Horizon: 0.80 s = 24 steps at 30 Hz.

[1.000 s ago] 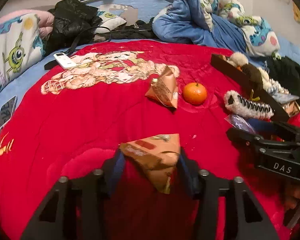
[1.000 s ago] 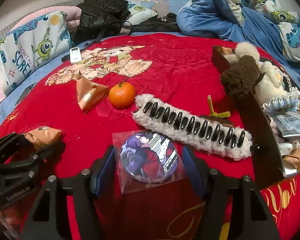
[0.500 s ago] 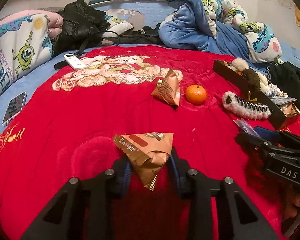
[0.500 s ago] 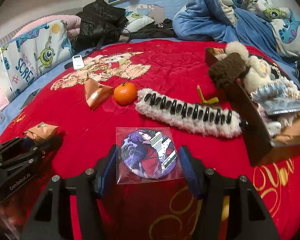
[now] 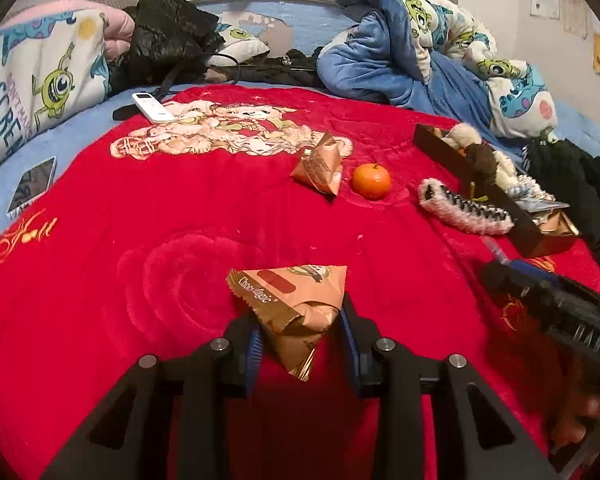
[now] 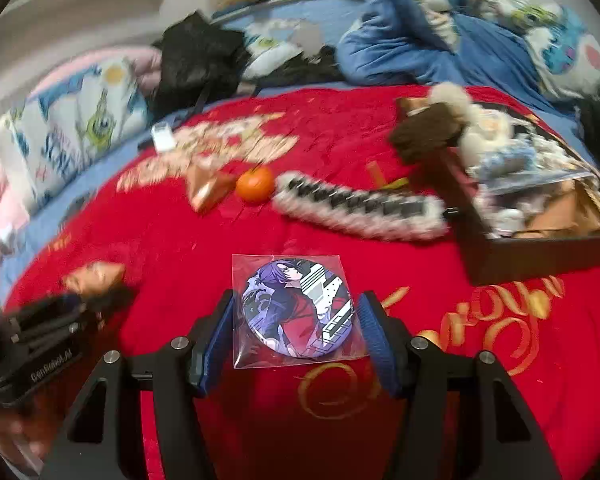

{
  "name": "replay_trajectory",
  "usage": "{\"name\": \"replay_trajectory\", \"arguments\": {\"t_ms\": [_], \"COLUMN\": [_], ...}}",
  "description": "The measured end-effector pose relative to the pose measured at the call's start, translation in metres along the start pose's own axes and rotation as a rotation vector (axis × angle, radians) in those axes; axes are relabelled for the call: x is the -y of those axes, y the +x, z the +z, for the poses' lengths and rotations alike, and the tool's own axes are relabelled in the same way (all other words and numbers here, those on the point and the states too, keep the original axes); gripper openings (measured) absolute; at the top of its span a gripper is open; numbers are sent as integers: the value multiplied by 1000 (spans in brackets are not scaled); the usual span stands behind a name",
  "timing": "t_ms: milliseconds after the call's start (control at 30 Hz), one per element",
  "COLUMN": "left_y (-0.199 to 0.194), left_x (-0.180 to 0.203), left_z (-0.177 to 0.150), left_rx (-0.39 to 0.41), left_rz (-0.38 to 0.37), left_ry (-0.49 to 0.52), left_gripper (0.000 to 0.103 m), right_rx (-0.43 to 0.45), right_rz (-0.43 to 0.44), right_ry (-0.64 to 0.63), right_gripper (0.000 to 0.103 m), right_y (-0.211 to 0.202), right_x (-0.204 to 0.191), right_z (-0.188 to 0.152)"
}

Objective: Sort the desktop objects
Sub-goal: 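Lift the chocolate pack with the left gripper while the right lifts the badge bag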

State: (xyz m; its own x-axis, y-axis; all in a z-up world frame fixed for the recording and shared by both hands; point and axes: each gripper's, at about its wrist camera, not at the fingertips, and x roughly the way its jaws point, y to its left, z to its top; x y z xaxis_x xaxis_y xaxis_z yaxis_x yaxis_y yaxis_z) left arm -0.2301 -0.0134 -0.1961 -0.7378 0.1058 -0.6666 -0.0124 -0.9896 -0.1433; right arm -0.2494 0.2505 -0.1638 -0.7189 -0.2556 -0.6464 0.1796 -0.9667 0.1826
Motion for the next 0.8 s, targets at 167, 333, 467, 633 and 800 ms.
{"name": "replay_trajectory", "arguments": {"t_ms": [167, 333, 467, 633, 800], "left_y": [-8, -18, -29, -41, -48], "left_x": [10, 33, 64, 111, 148], "left_z": [-5, -6, -8, -11, -18], "left_rx": [-4, 5, 22, 26, 29], "left_rz": [-22, -76, -138, -217, -278], "left_ry": [17, 35, 71, 104, 156], "left_gripper": [34, 35, 35, 35, 35], "right_rx": [41, 106, 134, 158, 147], "right_rz": [27, -85, -165, -214, -241], "right_ry": [128, 85, 83, 133, 137], "right_gripper": [59, 59, 59, 60, 60], "right_y": [-28, -76, -110, -145, -156], "right_x": [34, 61, 85, 118, 127], "right_z": [2, 0, -7, -24, -43]}}
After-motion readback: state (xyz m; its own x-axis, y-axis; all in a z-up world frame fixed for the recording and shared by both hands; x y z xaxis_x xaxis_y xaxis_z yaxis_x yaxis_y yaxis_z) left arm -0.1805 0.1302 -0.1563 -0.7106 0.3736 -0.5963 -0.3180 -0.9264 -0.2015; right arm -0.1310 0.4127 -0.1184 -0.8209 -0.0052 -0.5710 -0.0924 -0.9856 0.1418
